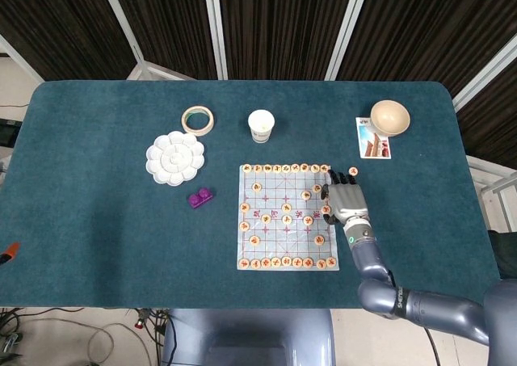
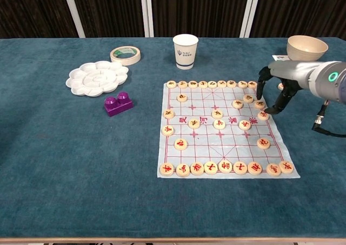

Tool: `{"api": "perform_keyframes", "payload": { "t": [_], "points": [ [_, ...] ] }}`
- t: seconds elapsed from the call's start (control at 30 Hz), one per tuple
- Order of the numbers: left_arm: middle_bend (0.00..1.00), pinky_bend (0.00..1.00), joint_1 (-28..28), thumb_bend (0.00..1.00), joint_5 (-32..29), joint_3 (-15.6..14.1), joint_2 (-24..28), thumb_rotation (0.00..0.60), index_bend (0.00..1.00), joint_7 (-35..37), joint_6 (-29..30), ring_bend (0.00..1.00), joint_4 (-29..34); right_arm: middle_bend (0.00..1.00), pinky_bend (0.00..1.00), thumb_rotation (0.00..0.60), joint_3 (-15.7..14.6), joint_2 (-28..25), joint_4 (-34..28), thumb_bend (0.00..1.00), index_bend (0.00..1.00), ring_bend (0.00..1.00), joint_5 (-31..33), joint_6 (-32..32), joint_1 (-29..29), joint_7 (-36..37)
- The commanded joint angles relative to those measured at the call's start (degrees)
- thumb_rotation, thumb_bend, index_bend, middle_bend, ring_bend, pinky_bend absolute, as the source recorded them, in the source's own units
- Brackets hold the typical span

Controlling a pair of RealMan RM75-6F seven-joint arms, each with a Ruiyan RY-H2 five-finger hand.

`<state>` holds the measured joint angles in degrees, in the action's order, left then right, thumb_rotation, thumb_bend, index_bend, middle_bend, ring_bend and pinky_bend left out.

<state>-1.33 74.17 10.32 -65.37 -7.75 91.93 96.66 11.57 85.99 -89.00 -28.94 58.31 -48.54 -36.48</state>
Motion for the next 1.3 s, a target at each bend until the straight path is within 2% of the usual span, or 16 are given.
{"api": "perform_keyframes", "payload": {
  "t": [0.03, 0.17, 0.37, 0.53, 0.67, 0.8, 0.97, 1.3],
  "points": [
    [0.00, 0.00, 0.0, 0.00, 0.1, -0.1, 0.1, 0.600, 0.13, 0.1, -0.1, 0.00, 0.1, 0.00, 0.09, 0.600, -0.1, -6.7, -8.5, 0.38, 0.31, 0.00, -11.2, 6.7, 5.1, 6.4],
    [0.00, 0.00, -0.1, 0.00, 0.2, -0.1, 0.0, 0.600, 0.13, 0.3, -0.3, 0.00, 0.2, 0.00, 0.09, 0.600, -2.1, -14.0, -15.3, 0.38, 0.29, 0.00, -22.0, 13.4, 12.1, 14.0],
    [0.00, 0.00, -0.1, 0.00, 0.4, -0.2, 0.0, 0.600, 0.13, 0.5, -0.3, 0.00, 0.2, 0.00, 0.09, 0.600, -8.9, -21.6, -17.2, 0.38, 0.26, 0.00, -35.9, 23.5, 23.6, 23.9],
    [0.00, 0.00, -0.2, 0.00, 0.6, -0.3, -0.1, 0.600, 0.13, 0.7, -0.4, 0.00, 0.2, 0.00, 0.09, 0.600, -13.4, -21.5, -13.6, 0.38, 0.25, 0.00, -44.8, 32.9, 32.9, 32.4],
    [0.00, 0.00, -0.1, 0.00, 0.8, -0.3, -0.2, 0.600, 0.13, 0.9, 0.0, 0.00, 0.1, 0.00, 0.09, 0.600, -16.6, -18.8, -8.9, 0.38, 0.22, 0.00, -50.1, 37.7, 38.2, 34.2],
    [0.00, 0.00, 0.0, 0.00, 0.4, -0.2, -0.1, 0.600, 0.13, 0.9, -0.2, 0.00, 0.0, 0.00, 0.09, 0.600, -17.8, -16.0, -5.3, 0.38, 0.19, 0.00, -52.9, 40.4, 41.0, 32.2],
    [0.00, 0.00, -0.2, 0.00, -0.9, -0.1, 0.3, 0.600, 0.13, 0.4, -1.1, 0.00, 0.2, 0.00, 0.09, 0.600, -17.2, -13.2, 0.0, 0.38, 0.19, 0.00, -54.8, 40.5, 42.4, 29.7],
    [0.00, 0.00, -0.2, 0.00, -1.0, -0.2, 0.1, 0.600, 0.13, -0.7, -1.0, 0.00, 0.6, 0.00, 0.09, 0.600, -15.1, -13.8, 1.4, 0.38, 0.19, 0.00, -55.8, 38.9, 43.6, 31.6]
  ]
}}
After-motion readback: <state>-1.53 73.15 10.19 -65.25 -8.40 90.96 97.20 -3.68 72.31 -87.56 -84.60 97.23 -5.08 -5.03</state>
